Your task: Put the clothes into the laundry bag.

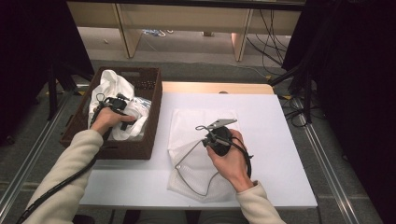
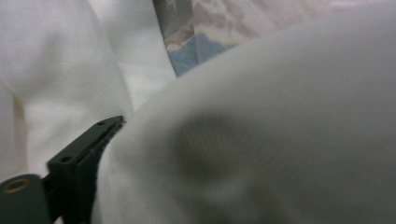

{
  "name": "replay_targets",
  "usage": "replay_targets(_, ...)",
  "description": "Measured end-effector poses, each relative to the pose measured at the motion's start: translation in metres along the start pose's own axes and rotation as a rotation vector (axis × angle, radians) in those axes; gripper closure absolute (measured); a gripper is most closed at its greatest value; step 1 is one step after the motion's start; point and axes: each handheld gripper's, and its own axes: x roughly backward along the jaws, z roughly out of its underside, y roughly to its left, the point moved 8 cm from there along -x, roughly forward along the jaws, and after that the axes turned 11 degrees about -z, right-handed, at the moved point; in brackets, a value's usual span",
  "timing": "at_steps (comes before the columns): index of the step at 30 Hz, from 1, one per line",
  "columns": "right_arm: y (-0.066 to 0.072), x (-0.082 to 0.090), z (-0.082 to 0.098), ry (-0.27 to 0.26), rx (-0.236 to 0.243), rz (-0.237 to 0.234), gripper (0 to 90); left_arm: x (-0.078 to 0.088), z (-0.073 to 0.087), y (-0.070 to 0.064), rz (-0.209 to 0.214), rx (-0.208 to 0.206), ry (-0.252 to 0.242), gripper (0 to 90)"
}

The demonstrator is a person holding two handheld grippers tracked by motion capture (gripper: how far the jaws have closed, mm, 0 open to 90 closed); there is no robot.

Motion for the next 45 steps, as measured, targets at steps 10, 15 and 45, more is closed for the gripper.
replay_targets(10, 0.001, 0.0, 0.001, 0.008, -0.011, -0.007, 90.0, -0.001, 0.001, 0.0, 0.036, 0.021, 0.009, 37.6)
replay_targets(15, -0.001, 0.001, 0.001, 0.009, -0.002, -0.003, 90.0, 0.002, 0.001, -0.002, 0.058, 0.016, 0.003, 61.1)
replay_targets(45, -0.007, 0.007, -0.002, -0.019, -0.013, 0.002, 90.0, 0.152, -0.052, 0.028, 0.003, 0.128, -0.79, 75.5)
